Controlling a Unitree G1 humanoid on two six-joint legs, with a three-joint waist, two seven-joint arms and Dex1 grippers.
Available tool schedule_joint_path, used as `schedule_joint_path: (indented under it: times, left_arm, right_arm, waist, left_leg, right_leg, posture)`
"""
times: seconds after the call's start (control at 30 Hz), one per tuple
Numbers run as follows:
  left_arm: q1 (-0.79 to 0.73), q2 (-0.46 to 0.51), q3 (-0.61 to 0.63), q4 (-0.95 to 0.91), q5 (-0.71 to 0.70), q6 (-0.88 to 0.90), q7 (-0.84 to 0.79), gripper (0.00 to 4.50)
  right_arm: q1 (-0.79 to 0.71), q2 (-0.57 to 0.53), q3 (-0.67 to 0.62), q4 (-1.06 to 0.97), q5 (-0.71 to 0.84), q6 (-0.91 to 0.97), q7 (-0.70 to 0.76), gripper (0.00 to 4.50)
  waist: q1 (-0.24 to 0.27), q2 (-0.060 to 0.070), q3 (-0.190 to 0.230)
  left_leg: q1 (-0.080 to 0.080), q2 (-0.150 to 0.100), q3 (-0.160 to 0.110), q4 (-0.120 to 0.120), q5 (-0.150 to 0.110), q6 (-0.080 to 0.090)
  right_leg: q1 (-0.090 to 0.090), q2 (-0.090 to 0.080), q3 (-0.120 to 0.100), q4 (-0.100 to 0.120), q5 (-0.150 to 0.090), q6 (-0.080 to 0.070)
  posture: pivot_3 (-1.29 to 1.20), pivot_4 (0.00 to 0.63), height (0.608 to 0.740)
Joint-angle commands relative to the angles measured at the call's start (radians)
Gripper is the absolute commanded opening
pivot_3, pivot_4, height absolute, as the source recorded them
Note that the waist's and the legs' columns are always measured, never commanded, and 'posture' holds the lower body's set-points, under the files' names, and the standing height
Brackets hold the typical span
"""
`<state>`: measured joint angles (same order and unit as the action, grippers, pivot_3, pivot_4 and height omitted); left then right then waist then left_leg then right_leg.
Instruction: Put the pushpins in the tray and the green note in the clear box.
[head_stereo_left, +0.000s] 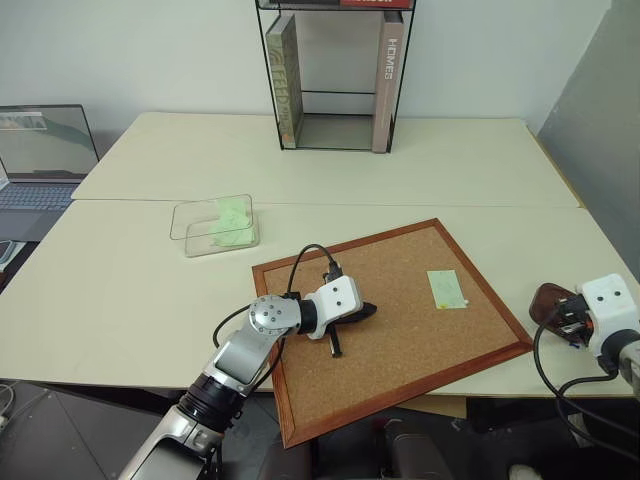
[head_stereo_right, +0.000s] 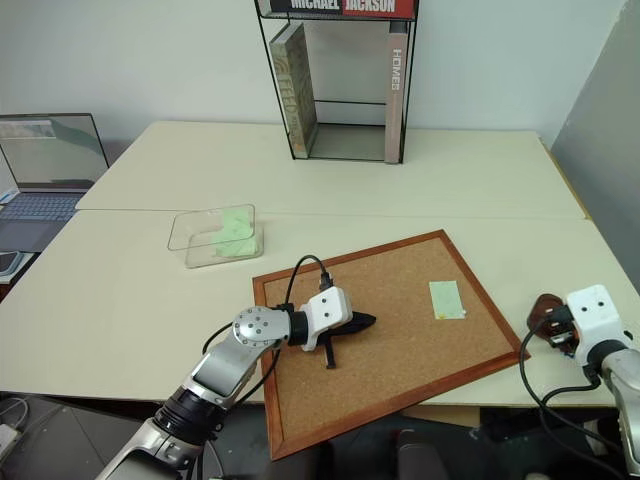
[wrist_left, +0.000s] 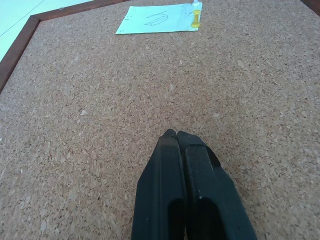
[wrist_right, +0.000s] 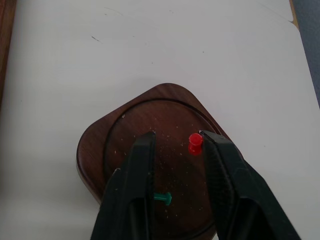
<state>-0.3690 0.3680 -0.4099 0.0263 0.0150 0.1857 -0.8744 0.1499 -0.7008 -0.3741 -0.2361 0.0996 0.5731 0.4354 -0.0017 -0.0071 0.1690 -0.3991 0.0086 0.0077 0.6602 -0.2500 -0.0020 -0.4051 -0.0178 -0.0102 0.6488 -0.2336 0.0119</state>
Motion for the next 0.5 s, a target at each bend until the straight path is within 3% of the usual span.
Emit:
schedule_joint_path:
  times: [0.03, 0.37, 0.5]
  left_arm:
    - [0.028, 0.016, -0.047, 0.037, 0.033, 0.015, -0.021, 0.00]
    - [0.029, 0.024, -0.041, 0.041, 0.035, 0.007, -0.022, 0.00]
    - [0.028, 0.028, -0.041, 0.047, 0.035, 0.001, -0.025, 0.00]
  right_arm:
    - [-0.008, -0.008, -0.025, -0.009, -0.001, -0.010, -0.002, 2.31]
    - [-0.061, 0.042, -0.103, -0.027, 0.094, -0.004, 0.000, 4.32]
    - [-0.079, 0.085, -0.117, -0.108, 0.224, -0.022, 0.080, 4.45]
  waist:
    - [0.000, 0.000, 0.000]
    - [0.000, 0.000, 0.000]
    - [-0.001, 0.000, 0.000]
  left_leg:
    - [0.000, 0.000, 0.000, 0.000, 0.000, 0.000]
    - [0.000, 0.000, 0.000, 0.000, 0.000, 0.000]
    - [0.000, 0.000, 0.000, 0.000, 0.000, 0.000]
  right_leg:
    - [0.000, 0.000, 0.000, 0.000, 0.000, -0.001]
    - [0.000, 0.000, 0.000, 0.000, -0.001, -0.001]
    - [0.000, 0.000, 0.000, 0.000, 0.000, -0.001]
  posture:
    - [0.00, 0.150, 0.740]
    - [0.00, 0.150, 0.740]
    - [0.00, 0.150, 0.740]
